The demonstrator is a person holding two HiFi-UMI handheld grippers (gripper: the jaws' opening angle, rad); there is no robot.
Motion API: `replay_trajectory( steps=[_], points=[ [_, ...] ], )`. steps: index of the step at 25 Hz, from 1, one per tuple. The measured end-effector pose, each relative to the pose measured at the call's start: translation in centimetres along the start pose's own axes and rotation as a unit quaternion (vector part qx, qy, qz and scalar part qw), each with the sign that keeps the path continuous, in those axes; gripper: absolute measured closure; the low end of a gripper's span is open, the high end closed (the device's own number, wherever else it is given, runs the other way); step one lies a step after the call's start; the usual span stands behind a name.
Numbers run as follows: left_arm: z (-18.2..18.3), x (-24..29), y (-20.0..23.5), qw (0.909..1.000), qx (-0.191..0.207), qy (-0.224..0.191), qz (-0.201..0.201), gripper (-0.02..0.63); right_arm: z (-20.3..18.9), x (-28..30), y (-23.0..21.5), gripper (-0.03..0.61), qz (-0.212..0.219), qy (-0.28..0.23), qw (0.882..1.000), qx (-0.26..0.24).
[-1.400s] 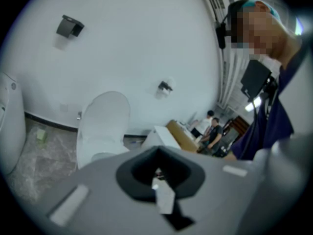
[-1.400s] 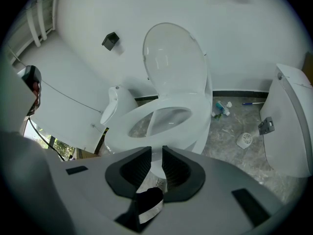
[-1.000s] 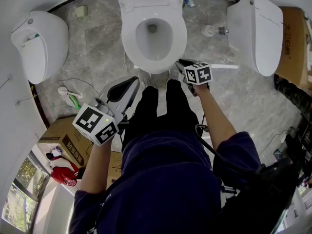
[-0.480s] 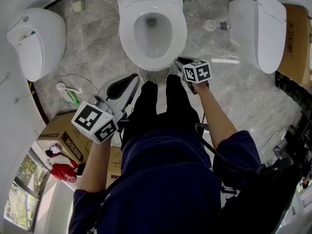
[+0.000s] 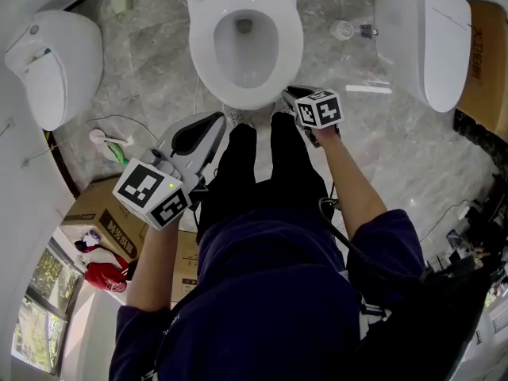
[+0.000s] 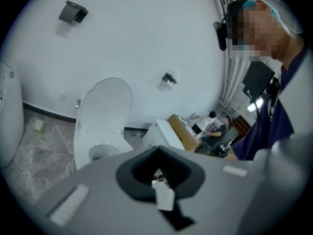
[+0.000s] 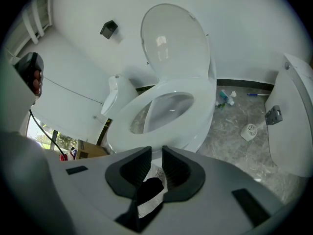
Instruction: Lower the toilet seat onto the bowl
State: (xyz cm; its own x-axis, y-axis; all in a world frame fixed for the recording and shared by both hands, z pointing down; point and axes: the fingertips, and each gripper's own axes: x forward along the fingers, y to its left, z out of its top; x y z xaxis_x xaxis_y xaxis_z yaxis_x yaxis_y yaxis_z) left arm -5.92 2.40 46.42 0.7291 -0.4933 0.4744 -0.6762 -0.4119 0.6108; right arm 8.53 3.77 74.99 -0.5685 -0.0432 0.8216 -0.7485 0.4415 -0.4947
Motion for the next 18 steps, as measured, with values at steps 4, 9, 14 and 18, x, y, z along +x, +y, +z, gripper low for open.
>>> replay_trajectory(
  steps=[4,9,14,18],
  points=[
    [-0.7,0.4,0.3,1.0000,-0.002,0.007,0.000,0.611,-0.7,0.7,-0.2,0.514,0.001,0.006,1.000,0.002],
    [-1.4,0.8,0.5,0.9999,-0.006,0.012,0.000,0.611,-1.4,1.5,-0.5,0.514,0.002,0.013,1.000,0.003],
    [-2.4,1.2,0.8,0.9997,-0.014,0.019,-0.001,0.611,-2.3,2.4,-0.9,0.514,0.005,0.022,1.000,0.005],
    [-3.2,1.6,1.0,0.9995,-0.021,0.024,-0.001,0.611,-2.9,3.2,-1.3,0.514,0.006,0.027,1.000,0.008]
  ],
)
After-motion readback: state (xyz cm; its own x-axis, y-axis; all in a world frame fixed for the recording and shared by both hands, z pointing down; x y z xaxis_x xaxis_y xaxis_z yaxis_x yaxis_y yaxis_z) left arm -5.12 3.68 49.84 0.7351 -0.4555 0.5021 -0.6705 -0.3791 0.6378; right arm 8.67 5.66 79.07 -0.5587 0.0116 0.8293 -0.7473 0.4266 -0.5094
